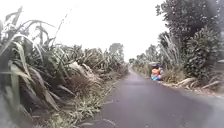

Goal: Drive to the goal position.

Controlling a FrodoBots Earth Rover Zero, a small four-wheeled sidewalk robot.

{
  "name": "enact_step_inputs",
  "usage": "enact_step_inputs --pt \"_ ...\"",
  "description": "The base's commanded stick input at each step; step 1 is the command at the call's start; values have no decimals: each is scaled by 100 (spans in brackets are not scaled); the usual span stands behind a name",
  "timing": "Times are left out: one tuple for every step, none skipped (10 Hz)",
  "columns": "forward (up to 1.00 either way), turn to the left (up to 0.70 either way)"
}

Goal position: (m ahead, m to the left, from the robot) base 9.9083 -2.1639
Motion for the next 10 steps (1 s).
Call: enact_step_inputs --pt "0 0" --pt "0 0" --pt "0 0" --pt "0 0" --pt "40 0" --pt "70 -35" --pt "70 -35" --pt "70 -35" --pt "70 -35" --pt "70 -16"
